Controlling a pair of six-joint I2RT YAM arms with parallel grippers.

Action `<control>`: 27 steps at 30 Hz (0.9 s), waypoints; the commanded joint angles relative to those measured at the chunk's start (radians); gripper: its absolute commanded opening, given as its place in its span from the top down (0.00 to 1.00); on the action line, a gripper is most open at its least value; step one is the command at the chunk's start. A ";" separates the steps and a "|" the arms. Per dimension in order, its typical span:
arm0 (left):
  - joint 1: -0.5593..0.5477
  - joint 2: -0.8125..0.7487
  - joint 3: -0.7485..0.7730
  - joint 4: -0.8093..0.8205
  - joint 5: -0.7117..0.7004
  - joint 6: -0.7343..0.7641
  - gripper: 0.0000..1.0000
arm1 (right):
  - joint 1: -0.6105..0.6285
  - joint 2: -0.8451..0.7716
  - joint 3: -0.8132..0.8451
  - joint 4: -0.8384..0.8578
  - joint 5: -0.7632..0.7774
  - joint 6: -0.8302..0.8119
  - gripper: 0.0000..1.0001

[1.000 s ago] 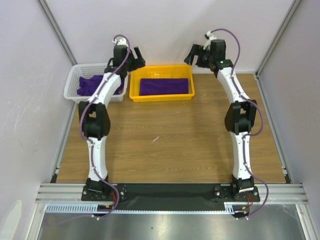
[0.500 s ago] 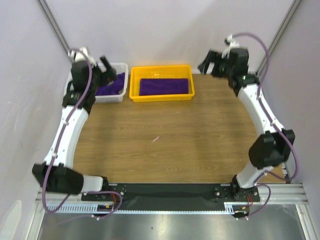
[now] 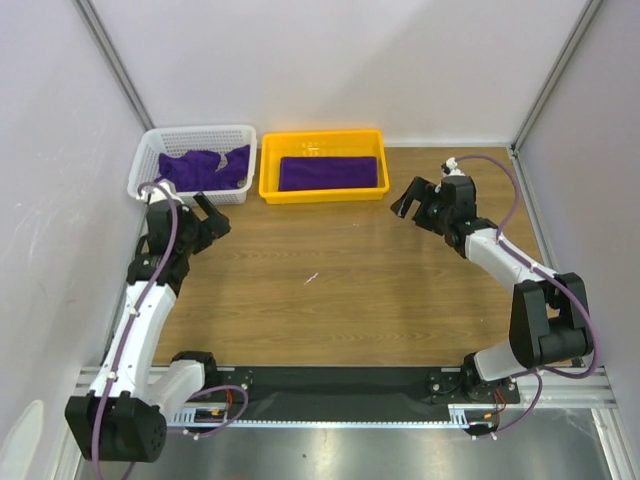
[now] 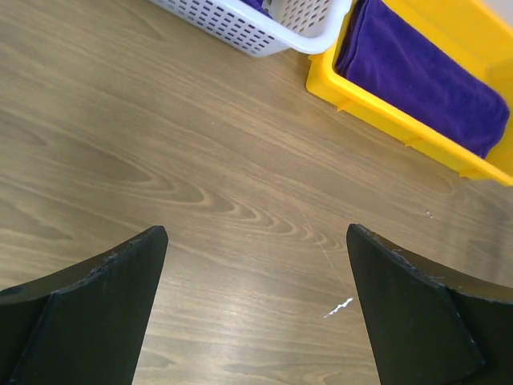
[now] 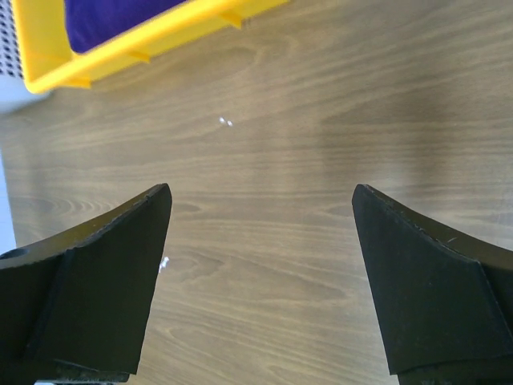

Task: Fold and stack the towels
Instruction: Neatly place the folded towel into the bin, then grab crumpled towel

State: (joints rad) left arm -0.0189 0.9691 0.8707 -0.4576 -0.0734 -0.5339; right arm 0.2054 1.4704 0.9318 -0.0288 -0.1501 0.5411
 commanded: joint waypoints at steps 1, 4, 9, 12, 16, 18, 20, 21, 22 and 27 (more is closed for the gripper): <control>0.045 -0.030 -0.026 0.071 -0.006 -0.058 0.00 | 0.006 -0.045 0.024 0.101 0.046 0.043 0.00; 0.079 0.003 0.005 0.114 0.007 -0.055 0.00 | 0.005 -0.036 0.077 0.098 0.063 0.017 0.00; 0.135 0.196 0.148 0.167 0.017 -0.048 0.00 | 0.003 0.013 0.183 0.056 0.087 -0.047 0.00; 0.162 0.353 0.268 0.195 0.056 -0.046 0.03 | -0.003 0.045 0.240 0.044 0.106 -0.078 0.00; 0.162 0.561 0.460 0.201 0.106 0.044 0.05 | -0.017 0.079 0.280 0.043 0.130 -0.090 0.00; 0.160 0.697 0.594 0.183 0.159 0.112 0.07 | -0.024 0.099 0.291 0.046 0.135 -0.086 0.00; 0.160 0.793 0.731 0.151 0.193 0.164 0.09 | -0.034 0.119 0.297 0.047 0.139 -0.079 0.00; 0.162 0.880 0.778 0.136 0.208 0.179 0.10 | -0.038 0.123 0.302 0.046 0.141 -0.076 0.00; 0.162 0.917 0.821 0.123 0.225 0.201 0.11 | -0.041 0.129 0.305 0.044 0.144 -0.073 0.00; 0.160 1.075 0.968 0.128 0.244 0.255 0.12 | -0.055 0.159 0.320 0.046 0.149 -0.070 0.00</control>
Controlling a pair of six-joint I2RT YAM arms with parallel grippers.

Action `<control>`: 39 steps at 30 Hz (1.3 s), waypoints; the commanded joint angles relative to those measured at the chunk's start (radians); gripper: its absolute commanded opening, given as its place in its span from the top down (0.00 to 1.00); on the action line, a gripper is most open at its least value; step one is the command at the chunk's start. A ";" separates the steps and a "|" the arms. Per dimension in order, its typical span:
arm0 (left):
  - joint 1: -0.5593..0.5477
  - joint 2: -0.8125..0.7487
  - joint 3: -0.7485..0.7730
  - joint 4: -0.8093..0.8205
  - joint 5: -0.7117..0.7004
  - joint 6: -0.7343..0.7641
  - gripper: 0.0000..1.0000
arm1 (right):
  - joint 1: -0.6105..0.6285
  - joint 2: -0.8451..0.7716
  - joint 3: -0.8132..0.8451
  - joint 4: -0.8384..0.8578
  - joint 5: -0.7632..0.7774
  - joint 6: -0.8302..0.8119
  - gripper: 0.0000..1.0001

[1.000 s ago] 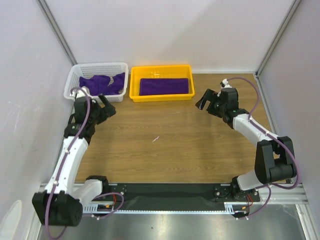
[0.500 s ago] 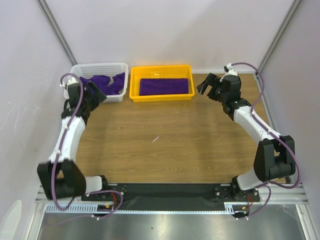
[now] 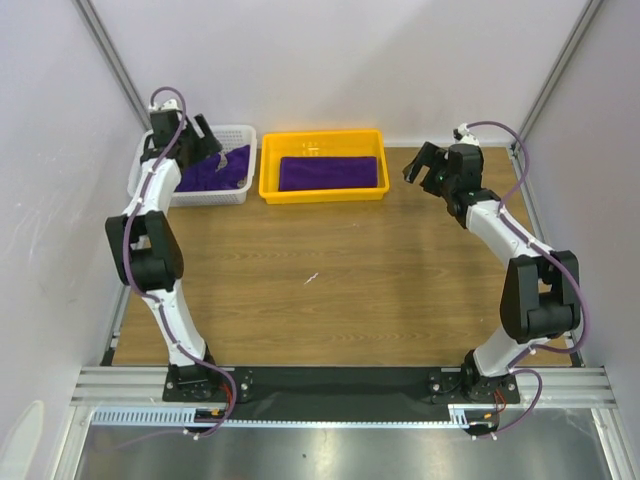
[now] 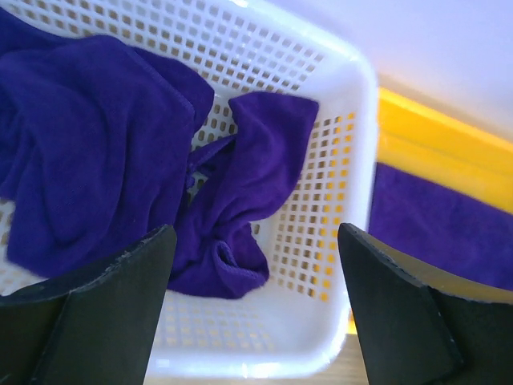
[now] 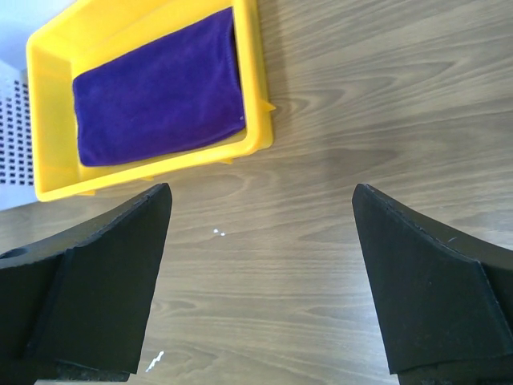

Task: Fold and stack the towels
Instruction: Grab crumpled towel

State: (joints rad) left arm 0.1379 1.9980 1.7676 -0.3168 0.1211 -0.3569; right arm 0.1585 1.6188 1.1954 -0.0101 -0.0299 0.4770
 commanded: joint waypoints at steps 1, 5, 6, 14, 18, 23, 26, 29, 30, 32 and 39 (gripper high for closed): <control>0.003 0.080 0.081 -0.008 0.057 0.082 0.12 | -0.010 0.015 0.065 0.022 0.028 -0.005 0.00; -0.003 0.142 0.084 0.056 0.064 0.079 0.11 | -0.014 0.036 0.092 0.013 0.062 0.000 0.00; -0.004 0.157 0.079 0.071 0.072 0.081 0.10 | -0.014 0.042 0.093 0.013 0.064 0.003 0.00; -0.024 0.297 0.119 0.142 0.091 0.062 0.10 | -0.016 0.108 0.187 -0.037 0.058 0.003 0.00; -0.029 0.335 0.128 0.186 0.092 0.027 0.12 | -0.016 0.133 0.240 -0.063 0.045 0.002 0.00; -0.029 0.363 0.145 0.228 0.094 0.003 0.37 | -0.014 0.141 0.262 -0.082 0.042 0.000 0.00; -0.029 0.372 0.153 0.252 0.081 -0.005 0.66 | -0.014 0.156 0.288 -0.093 0.039 0.000 0.00; -0.029 0.361 0.170 0.248 0.058 -0.001 0.94 | -0.016 0.168 0.303 -0.100 0.039 0.012 0.00; -0.031 0.351 0.168 0.248 0.048 0.007 1.00 | -0.014 0.168 0.303 -0.097 0.039 0.014 0.00; -0.029 0.303 0.164 0.252 0.045 0.021 1.00 | -0.014 0.168 0.300 -0.094 0.039 0.023 0.00; -0.029 0.064 0.153 0.197 0.081 0.076 1.00 | -0.005 0.145 0.296 -0.096 0.010 0.041 0.00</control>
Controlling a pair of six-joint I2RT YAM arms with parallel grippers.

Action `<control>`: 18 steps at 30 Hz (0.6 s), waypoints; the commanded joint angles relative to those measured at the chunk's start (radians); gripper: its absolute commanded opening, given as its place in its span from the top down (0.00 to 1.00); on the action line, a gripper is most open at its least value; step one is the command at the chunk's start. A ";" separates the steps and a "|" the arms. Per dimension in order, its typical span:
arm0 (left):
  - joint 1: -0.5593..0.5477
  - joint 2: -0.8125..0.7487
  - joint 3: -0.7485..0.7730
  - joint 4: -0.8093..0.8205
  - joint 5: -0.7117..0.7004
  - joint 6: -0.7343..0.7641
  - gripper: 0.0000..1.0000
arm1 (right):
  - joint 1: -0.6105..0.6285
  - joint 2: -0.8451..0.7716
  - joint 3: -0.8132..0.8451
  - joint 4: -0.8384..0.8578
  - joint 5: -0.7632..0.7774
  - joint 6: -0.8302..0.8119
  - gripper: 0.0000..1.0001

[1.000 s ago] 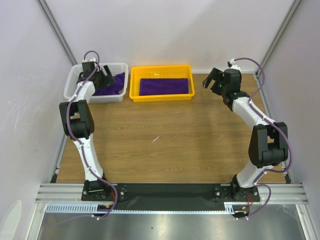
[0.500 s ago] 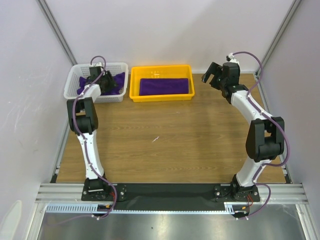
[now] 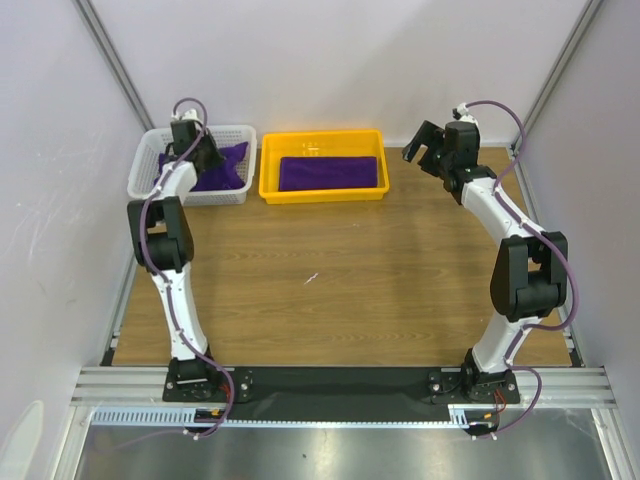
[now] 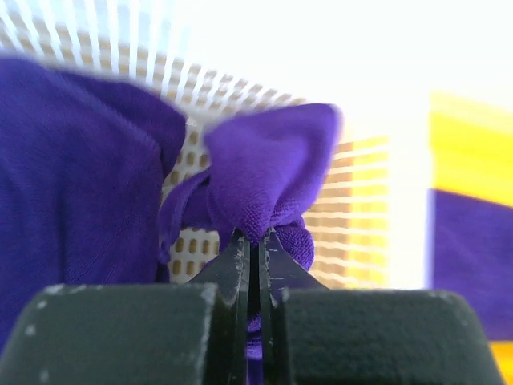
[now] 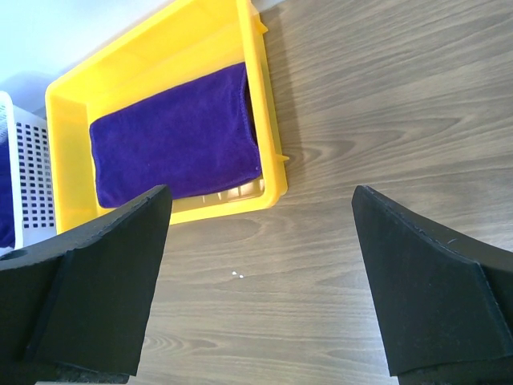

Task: Fold and stack the towels
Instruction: Grab crumpled towel

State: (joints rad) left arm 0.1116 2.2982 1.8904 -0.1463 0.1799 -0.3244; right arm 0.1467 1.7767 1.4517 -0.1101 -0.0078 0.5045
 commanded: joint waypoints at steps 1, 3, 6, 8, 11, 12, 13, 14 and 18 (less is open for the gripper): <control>-0.004 -0.267 0.018 0.019 0.030 0.045 1.00 | 0.011 -0.031 0.036 0.003 -0.011 0.014 0.00; -0.009 -0.366 0.009 0.004 0.044 0.060 0.99 | 0.013 -0.052 0.024 -0.008 -0.011 0.016 0.00; -0.027 -0.457 0.009 -0.058 0.064 0.062 1.00 | 0.016 -0.114 -0.003 -0.039 -0.004 0.012 0.00; -0.038 -0.546 -0.011 -0.098 0.098 0.047 1.00 | 0.016 -0.146 -0.025 -0.052 -0.009 0.000 0.00; -0.056 -0.681 -0.105 -0.090 0.179 -0.004 1.00 | 0.016 -0.221 -0.056 -0.101 -0.015 -0.008 0.00; -0.062 -0.712 -0.126 -0.090 0.197 -0.019 1.00 | 0.016 -0.259 -0.065 -0.124 -0.015 -0.007 0.00; -0.079 -0.738 -0.160 -0.107 0.216 -0.022 1.00 | 0.016 -0.281 -0.085 -0.131 -0.017 -0.009 0.00; -0.090 -0.794 -0.177 -0.116 0.219 -0.024 1.00 | 0.016 -0.299 -0.097 -0.144 -0.018 -0.011 0.00; -0.187 -0.928 -0.260 -0.148 0.240 -0.036 1.00 | 0.013 -0.388 -0.129 -0.189 -0.018 -0.040 0.00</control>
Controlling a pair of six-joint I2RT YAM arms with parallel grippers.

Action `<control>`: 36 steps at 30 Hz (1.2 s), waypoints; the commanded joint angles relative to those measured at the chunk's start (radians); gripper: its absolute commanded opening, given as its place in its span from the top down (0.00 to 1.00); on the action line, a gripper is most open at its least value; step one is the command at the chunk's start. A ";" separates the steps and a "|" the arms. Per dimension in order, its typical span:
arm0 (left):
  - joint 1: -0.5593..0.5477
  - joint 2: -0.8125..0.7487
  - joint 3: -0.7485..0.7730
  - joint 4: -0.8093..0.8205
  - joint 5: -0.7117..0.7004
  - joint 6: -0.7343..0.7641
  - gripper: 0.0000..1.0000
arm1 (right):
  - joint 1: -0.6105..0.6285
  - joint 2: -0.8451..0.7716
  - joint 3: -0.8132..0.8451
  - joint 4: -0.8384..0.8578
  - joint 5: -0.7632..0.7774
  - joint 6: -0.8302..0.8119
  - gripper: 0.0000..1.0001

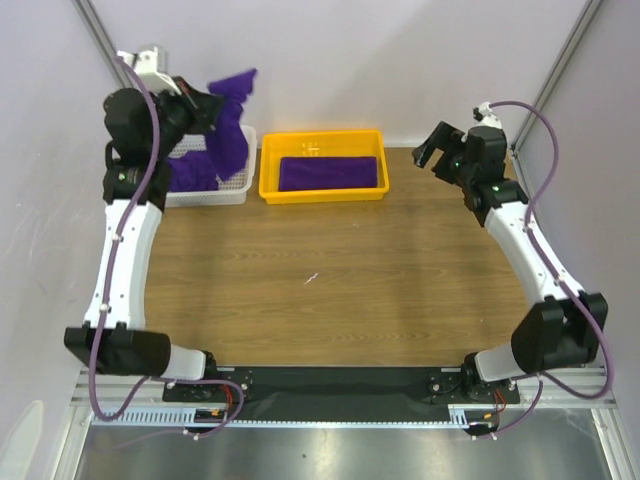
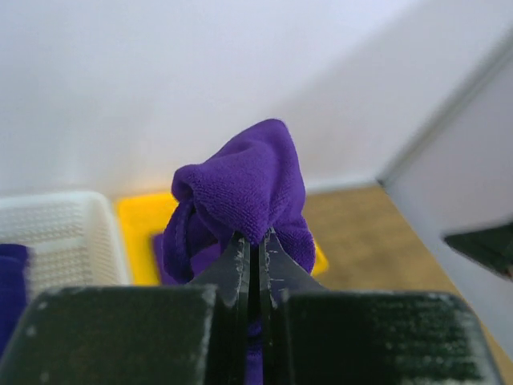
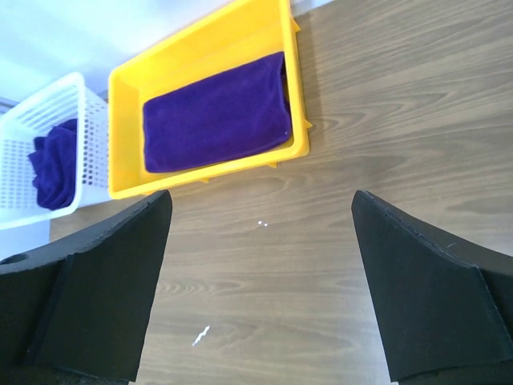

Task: Fold and stack the towels
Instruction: Grab crumpled towel, then move the towel to the center of the board

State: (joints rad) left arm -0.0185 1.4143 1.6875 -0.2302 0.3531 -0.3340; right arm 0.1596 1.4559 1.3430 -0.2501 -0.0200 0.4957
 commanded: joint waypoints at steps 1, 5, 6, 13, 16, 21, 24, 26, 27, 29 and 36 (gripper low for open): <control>-0.110 -0.070 -0.093 -0.081 0.066 -0.031 1.00 | -0.005 -0.089 -0.022 -0.060 0.000 -0.037 0.00; -0.268 -0.198 -0.267 -0.075 0.047 -0.097 1.00 | -0.041 -0.118 -0.008 -0.193 0.000 0.001 0.00; -0.332 -0.246 -0.317 -0.046 0.035 -0.112 1.00 | -0.051 -0.124 -0.011 -0.213 -0.017 0.007 0.01; -0.595 -0.377 -0.700 -0.012 -0.285 -0.267 1.00 | -0.063 -0.262 -0.206 -0.282 -0.118 -0.003 0.01; -0.699 -0.403 -0.832 0.057 -0.373 -0.339 1.00 | -0.061 -0.299 -0.299 -0.331 -0.164 -0.002 0.04; -0.813 -0.339 -0.939 0.106 -0.361 -0.422 1.00 | -0.061 -0.383 -0.430 -0.359 -0.231 0.038 0.12; -0.895 -0.273 -0.936 0.109 -0.371 -0.369 0.98 | -0.060 -0.455 -0.482 -0.368 -0.229 0.078 0.16; -0.929 -0.220 -0.928 0.109 -0.393 -0.324 0.93 | -0.058 -0.494 -0.511 -0.374 -0.195 0.110 0.17; -0.949 -0.203 -0.924 0.098 -0.401 -0.317 0.72 | -0.058 -0.512 -0.518 -0.379 -0.183 0.122 0.17; -0.960 -0.175 -0.910 0.072 -0.446 -0.309 0.42 | -0.058 -0.549 -0.536 -0.370 -0.164 0.139 0.17; -0.965 -0.218 -0.815 -0.425 -0.721 -0.517 0.00 | -0.013 -0.549 -0.551 -0.385 -0.117 0.165 0.14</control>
State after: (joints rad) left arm -0.9836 1.2514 0.8146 -0.4194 -0.2047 -0.7330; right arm 0.1184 0.9070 0.8055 -0.6353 -0.1749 0.6296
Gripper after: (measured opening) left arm 0.995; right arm 0.858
